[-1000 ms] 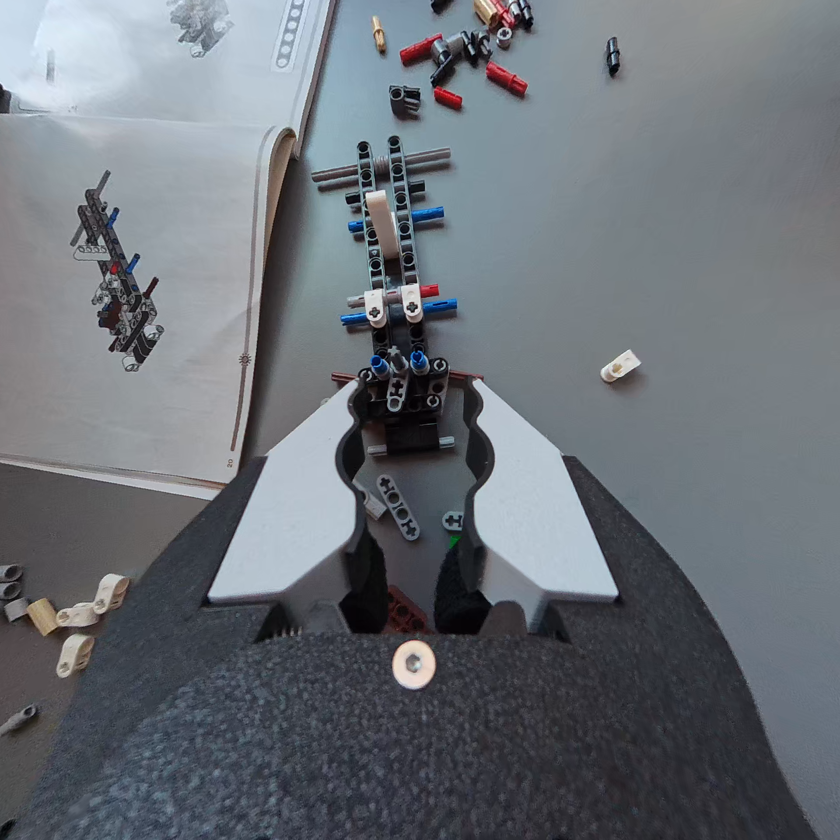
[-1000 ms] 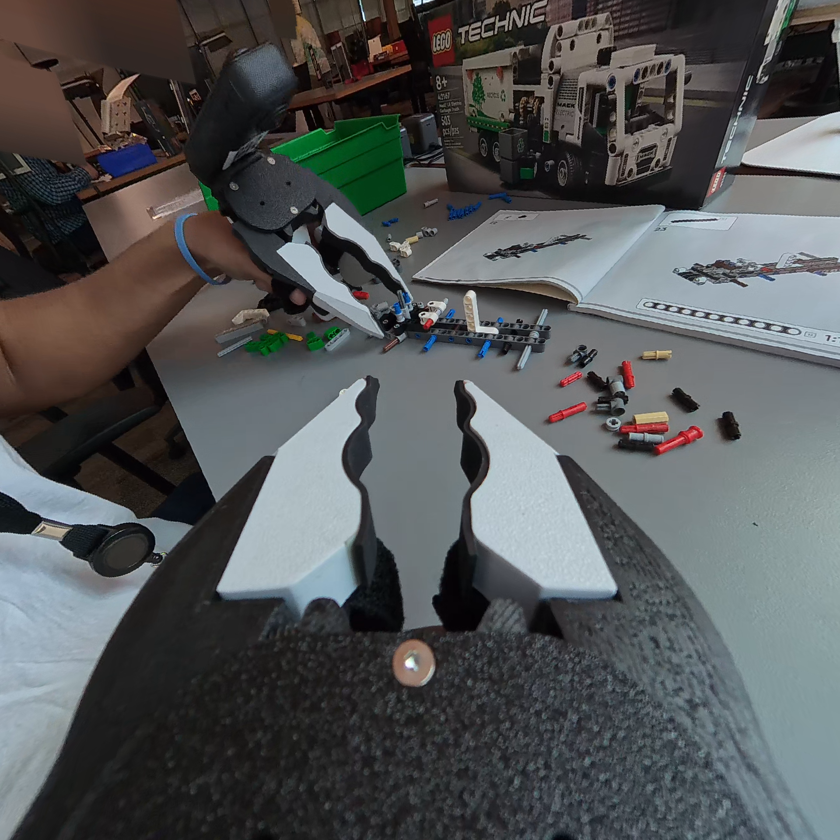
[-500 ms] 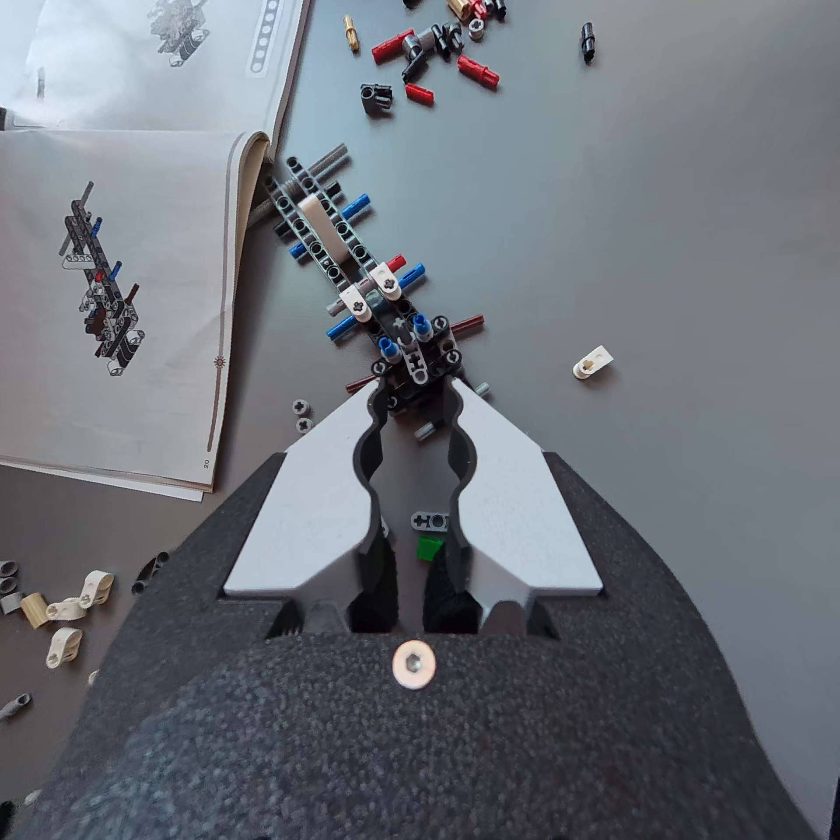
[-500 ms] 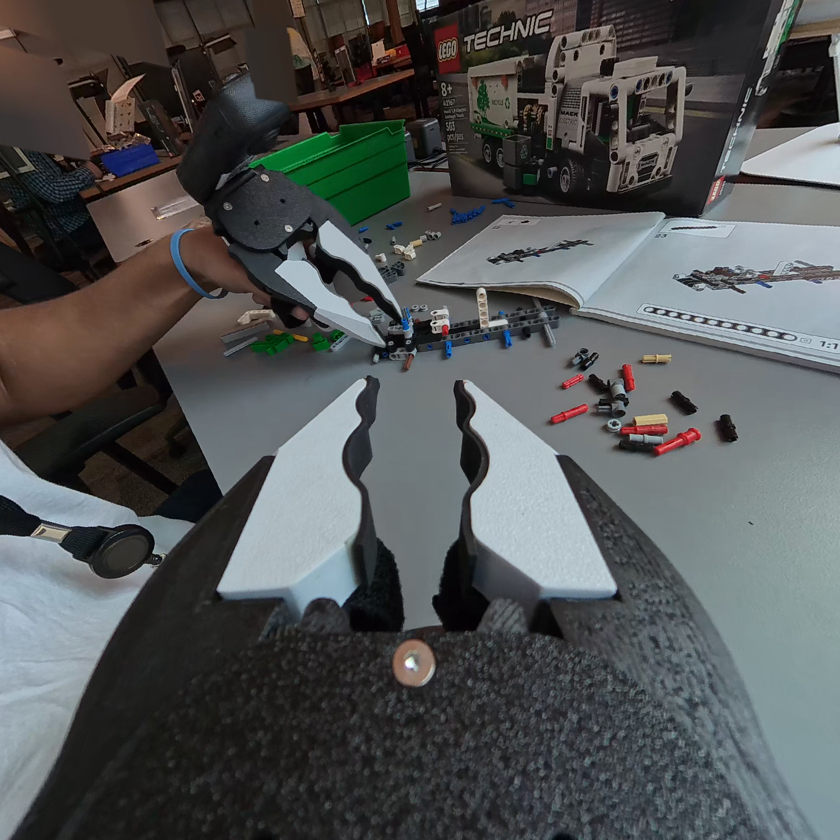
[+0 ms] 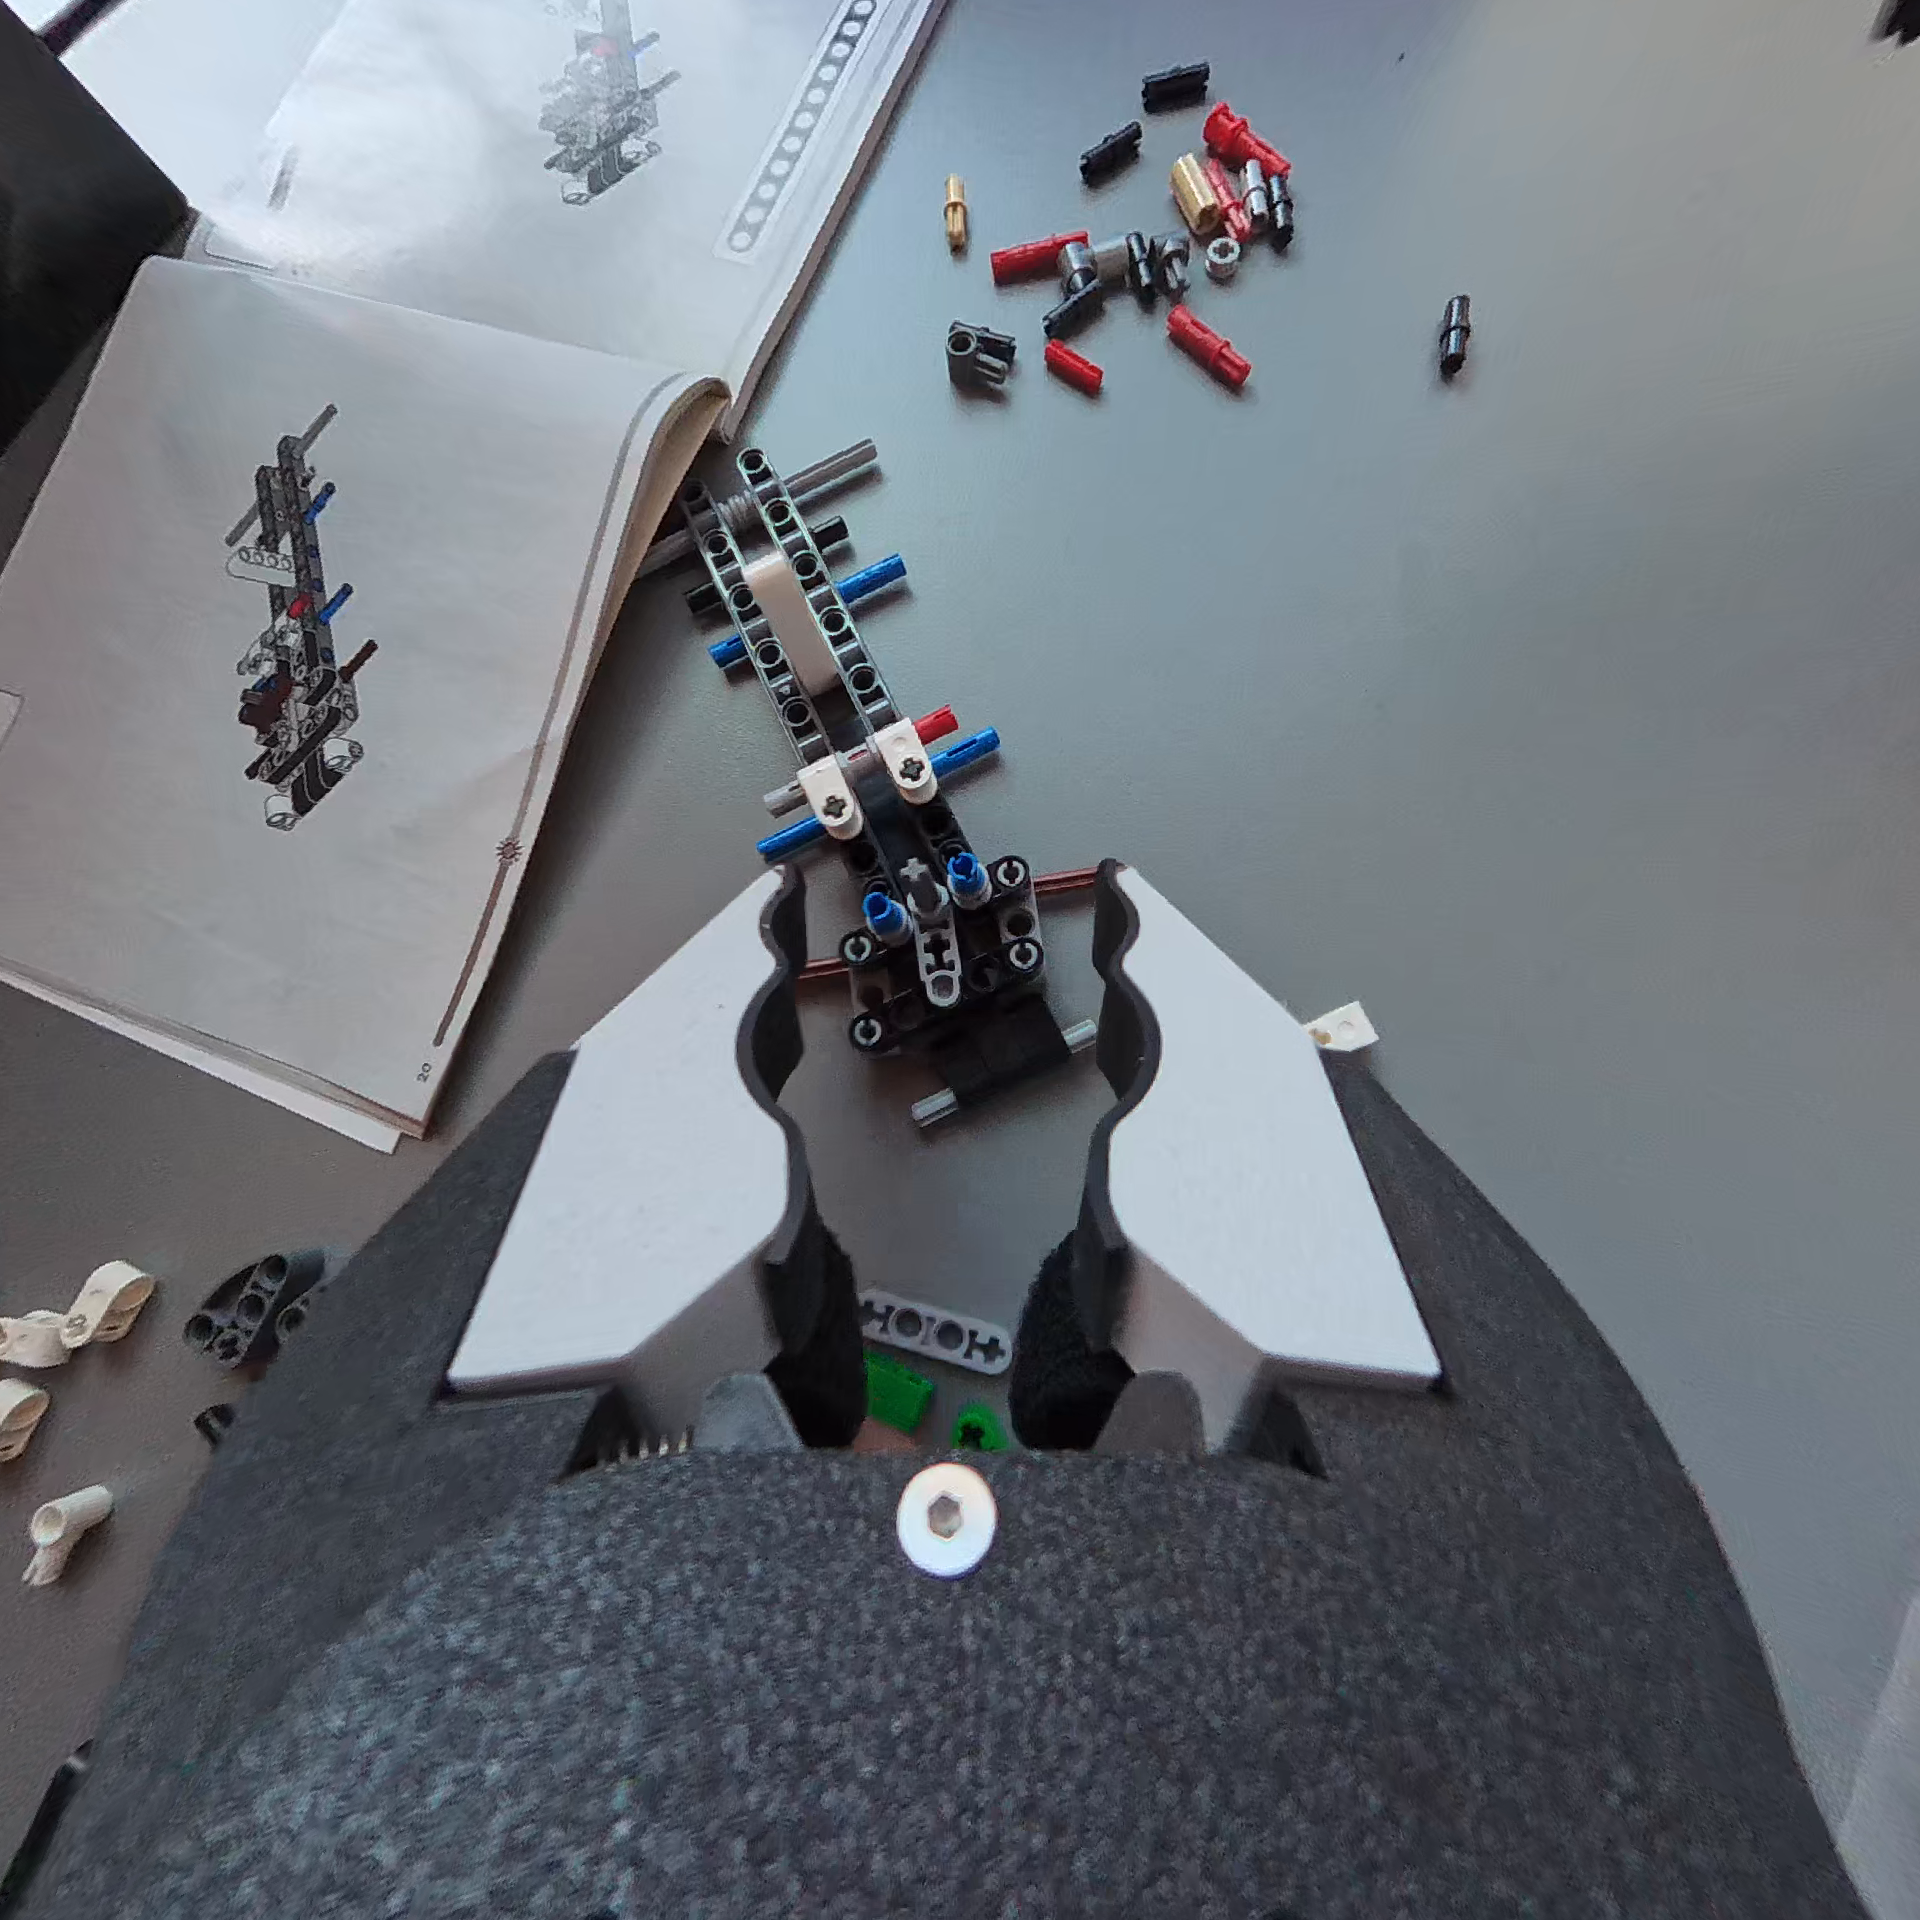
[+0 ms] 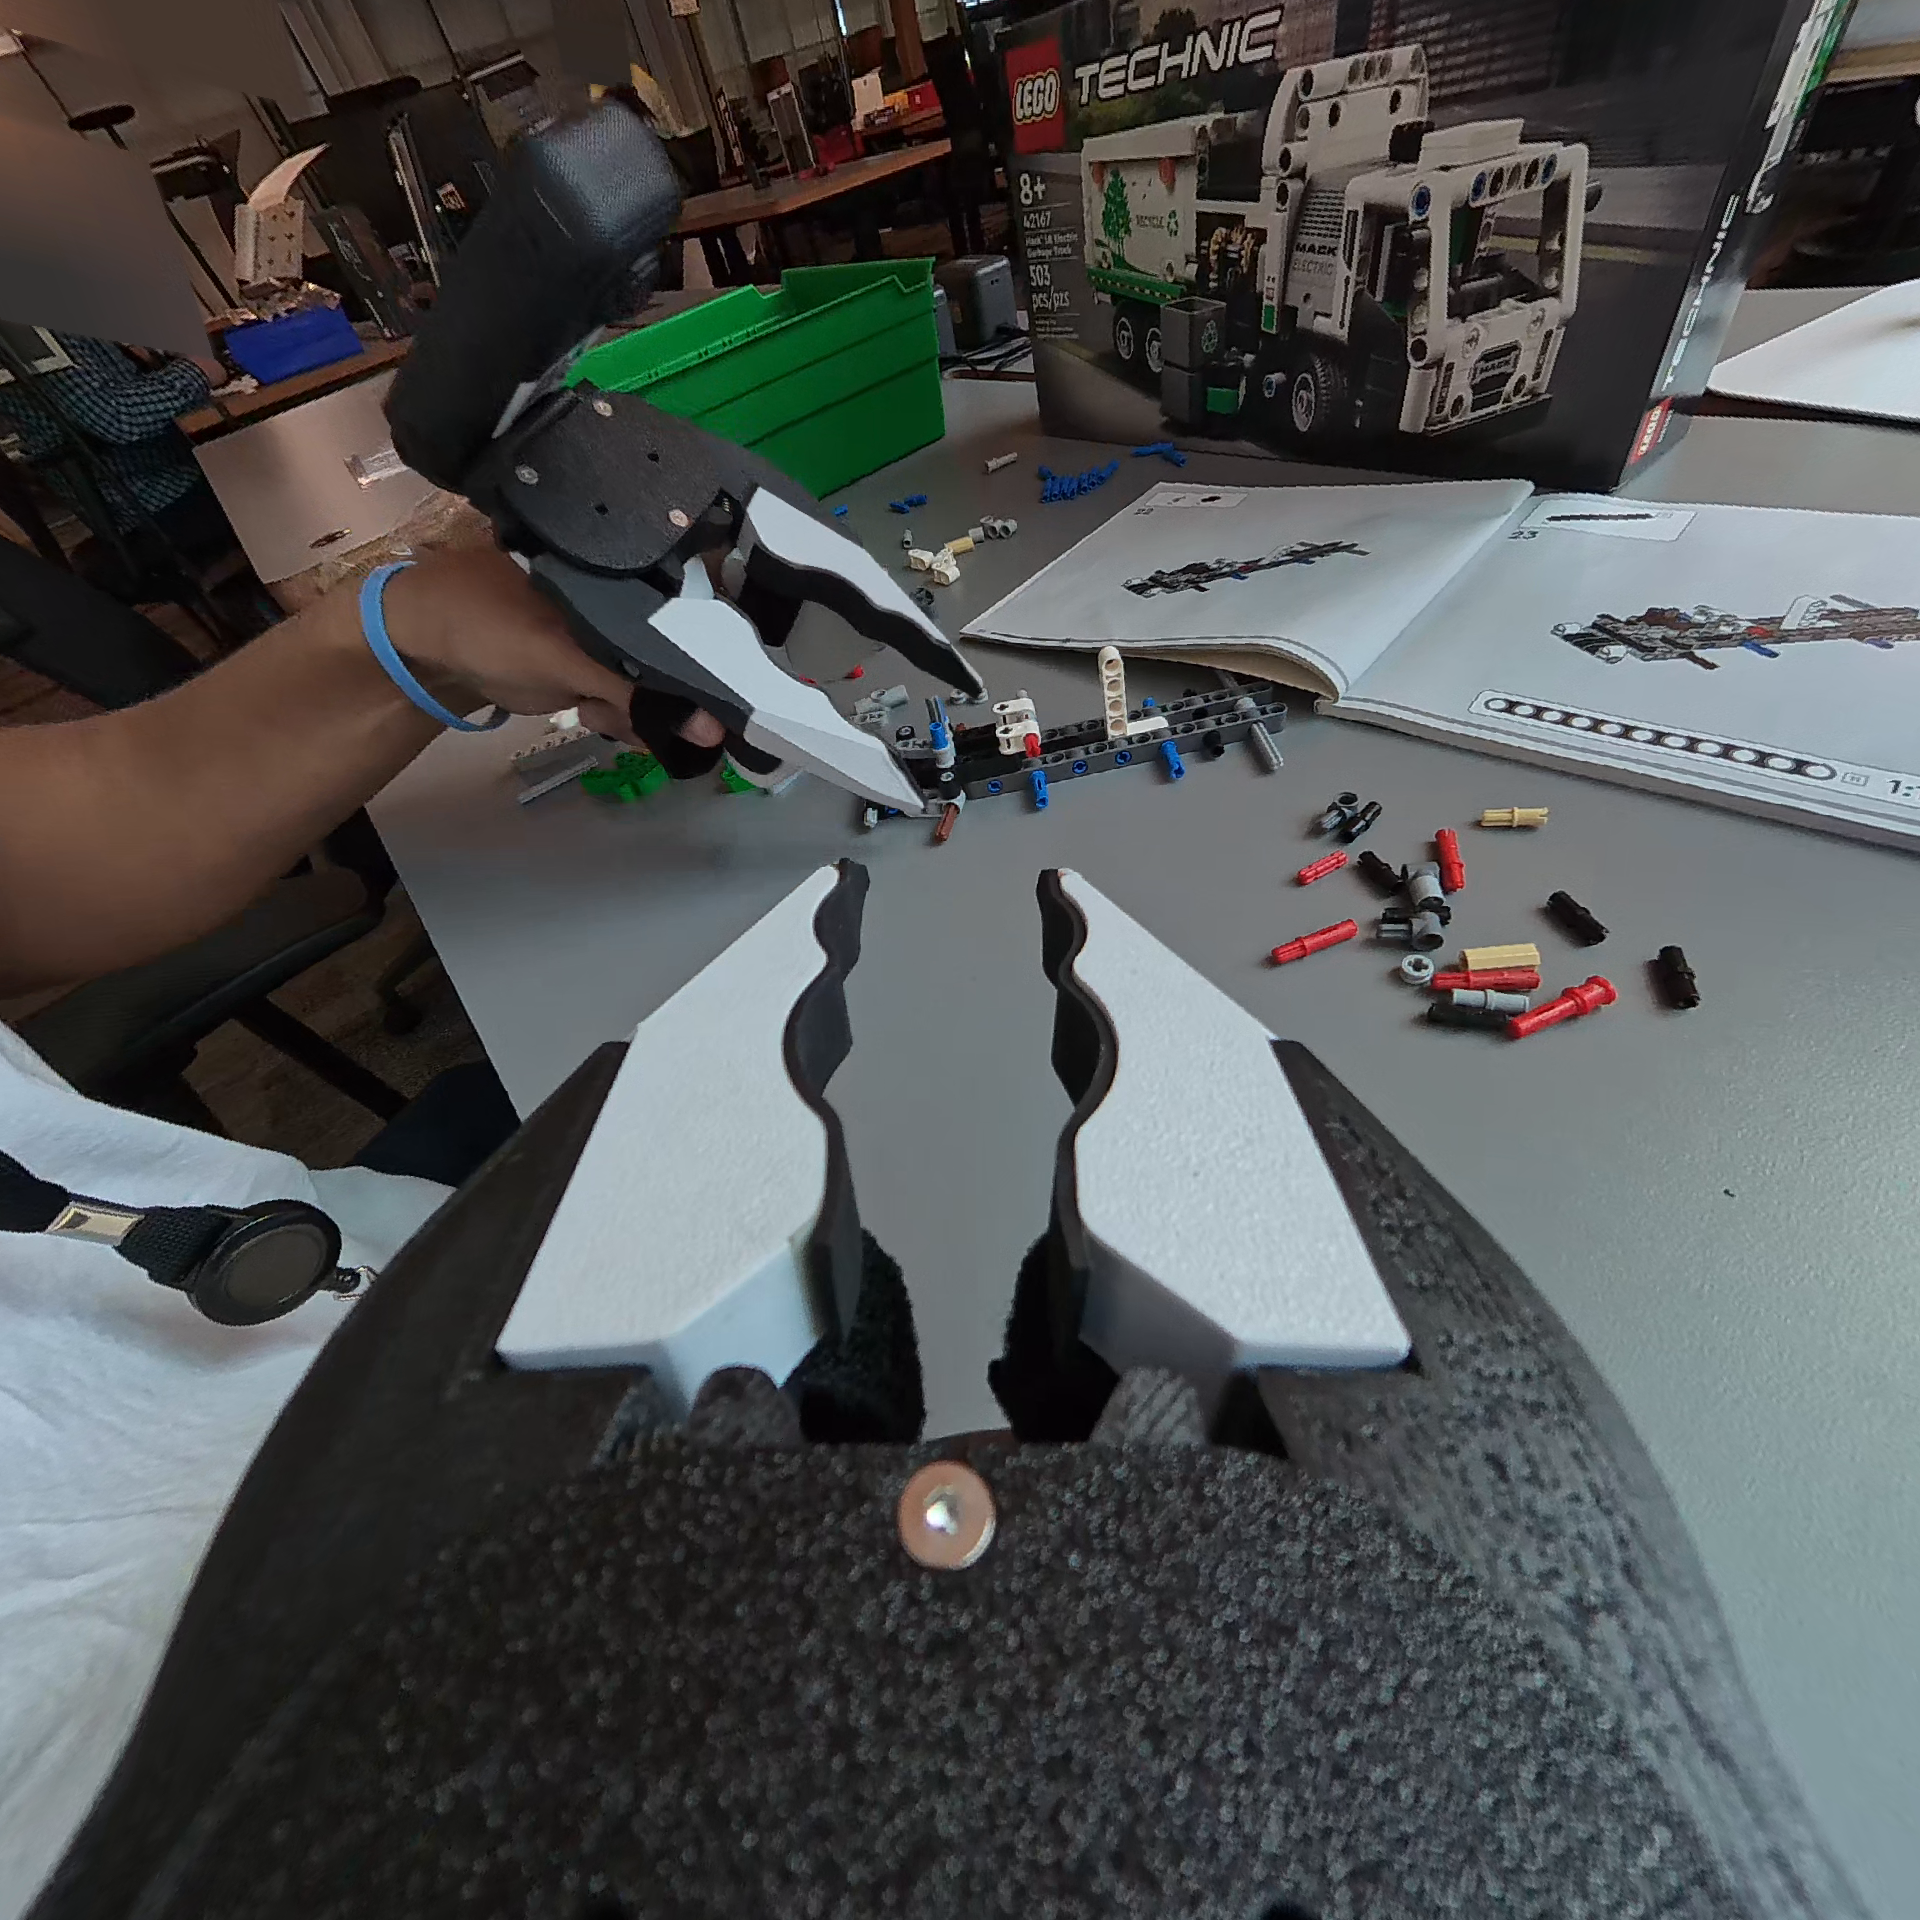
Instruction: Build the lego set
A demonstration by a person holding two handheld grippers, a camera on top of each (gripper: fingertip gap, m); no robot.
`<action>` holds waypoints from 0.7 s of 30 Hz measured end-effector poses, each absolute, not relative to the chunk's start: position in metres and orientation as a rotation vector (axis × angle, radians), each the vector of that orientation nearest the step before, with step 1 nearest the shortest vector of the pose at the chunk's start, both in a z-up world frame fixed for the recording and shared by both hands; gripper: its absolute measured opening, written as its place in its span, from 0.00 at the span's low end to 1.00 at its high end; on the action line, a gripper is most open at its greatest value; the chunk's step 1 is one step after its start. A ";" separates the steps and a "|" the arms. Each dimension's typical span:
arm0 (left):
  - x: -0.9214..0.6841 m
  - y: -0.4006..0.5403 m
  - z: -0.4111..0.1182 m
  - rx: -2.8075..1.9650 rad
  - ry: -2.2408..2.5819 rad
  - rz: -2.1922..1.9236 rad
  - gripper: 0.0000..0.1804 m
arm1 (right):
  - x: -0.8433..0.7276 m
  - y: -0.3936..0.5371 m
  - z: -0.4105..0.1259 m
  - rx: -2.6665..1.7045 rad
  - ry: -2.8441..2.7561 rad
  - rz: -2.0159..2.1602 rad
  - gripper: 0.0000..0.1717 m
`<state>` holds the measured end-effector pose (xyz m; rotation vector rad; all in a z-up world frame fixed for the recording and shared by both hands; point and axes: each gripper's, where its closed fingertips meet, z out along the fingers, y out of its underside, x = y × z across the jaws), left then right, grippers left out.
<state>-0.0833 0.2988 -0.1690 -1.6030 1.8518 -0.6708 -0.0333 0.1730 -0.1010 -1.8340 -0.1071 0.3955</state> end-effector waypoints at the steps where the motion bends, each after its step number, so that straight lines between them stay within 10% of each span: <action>1: -0.082 0.298 -0.171 -1.600 1.852 -0.665 0.28 | -0.034 0.173 -0.101 -1.834 -0.109 0.397 0.20; 21: -0.104 0.280 -0.177 -1.412 2.081 -0.637 0.20 | -0.041 0.169 -0.097 -1.836 -0.138 0.378 0.20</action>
